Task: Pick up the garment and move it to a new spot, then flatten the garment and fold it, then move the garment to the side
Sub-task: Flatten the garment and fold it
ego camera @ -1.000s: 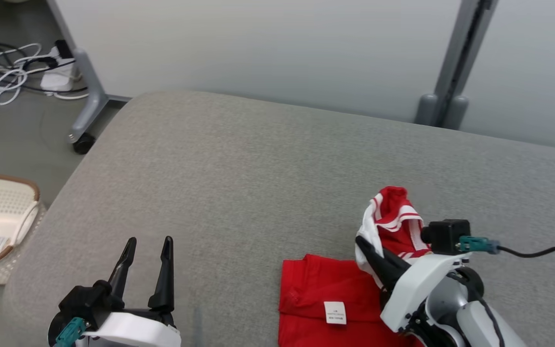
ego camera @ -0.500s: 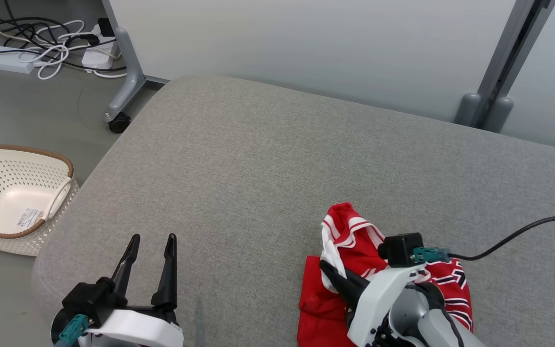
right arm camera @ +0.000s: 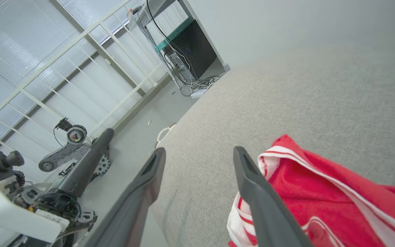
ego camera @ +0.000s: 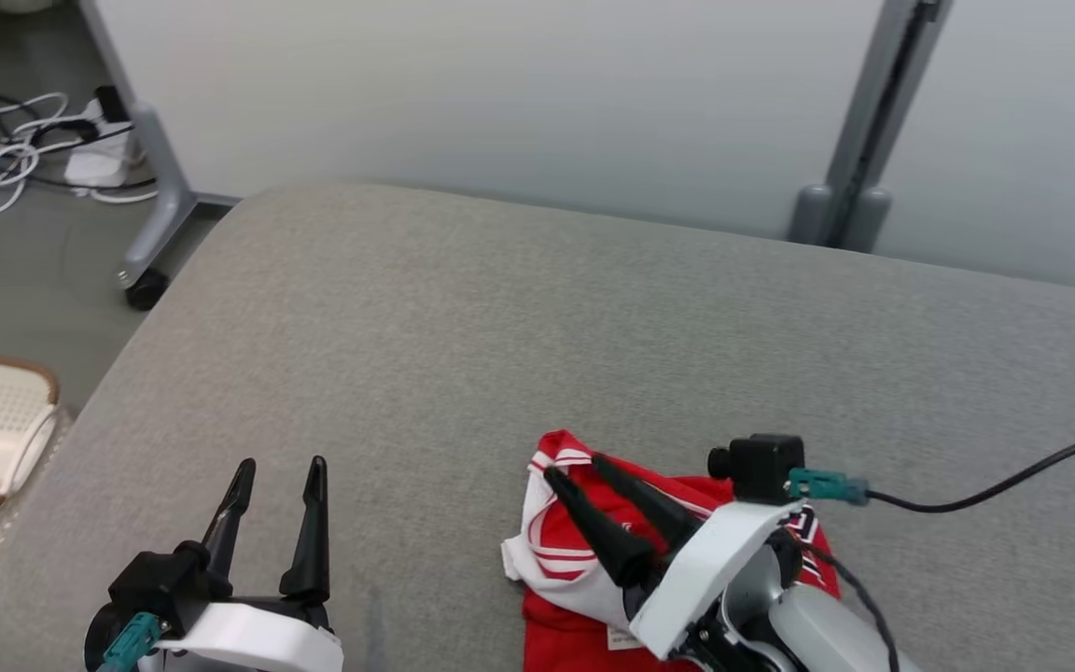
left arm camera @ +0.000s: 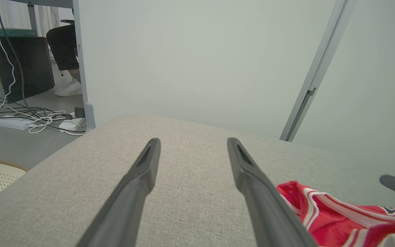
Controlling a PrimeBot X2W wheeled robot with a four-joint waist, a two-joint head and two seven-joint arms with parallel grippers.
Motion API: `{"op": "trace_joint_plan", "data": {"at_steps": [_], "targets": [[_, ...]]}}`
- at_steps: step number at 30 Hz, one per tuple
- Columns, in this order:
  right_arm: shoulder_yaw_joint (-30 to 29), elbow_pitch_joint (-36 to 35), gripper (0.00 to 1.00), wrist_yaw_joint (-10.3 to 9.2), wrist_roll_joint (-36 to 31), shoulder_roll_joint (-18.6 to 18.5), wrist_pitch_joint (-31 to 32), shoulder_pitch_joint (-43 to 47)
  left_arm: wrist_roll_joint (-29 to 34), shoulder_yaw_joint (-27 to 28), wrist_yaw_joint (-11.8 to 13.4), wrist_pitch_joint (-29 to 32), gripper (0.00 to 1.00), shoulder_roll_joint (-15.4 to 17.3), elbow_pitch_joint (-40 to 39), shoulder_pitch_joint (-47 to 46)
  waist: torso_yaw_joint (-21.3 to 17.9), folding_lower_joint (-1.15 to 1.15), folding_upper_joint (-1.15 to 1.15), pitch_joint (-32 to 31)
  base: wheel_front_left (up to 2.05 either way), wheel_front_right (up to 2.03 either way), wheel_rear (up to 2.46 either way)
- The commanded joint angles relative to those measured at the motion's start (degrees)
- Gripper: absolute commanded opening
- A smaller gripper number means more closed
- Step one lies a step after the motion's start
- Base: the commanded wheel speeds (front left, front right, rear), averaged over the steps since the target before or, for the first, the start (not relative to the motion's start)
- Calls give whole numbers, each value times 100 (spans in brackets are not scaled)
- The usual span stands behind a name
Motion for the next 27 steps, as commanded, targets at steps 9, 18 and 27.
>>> {"op": "trace_joint_plan", "data": {"at_steps": [9,18,27], "targets": [[-701,-835,100,2,-185,-793,-809,45,24,155,2,-25,100,20,-121,129,-927,0,0,-275,0,0,0],[-1915,-905,100,2,-884,-1196,-1143,503,56,225,45,-25,100,21,-249,169,-1294,0,0,-281,0,0,0],[-3197,-587,100,2,-2490,-933,-1486,1208,64,282,11,-26,100,19,-280,199,-1400,0,0,-216,0,0,0]]}}
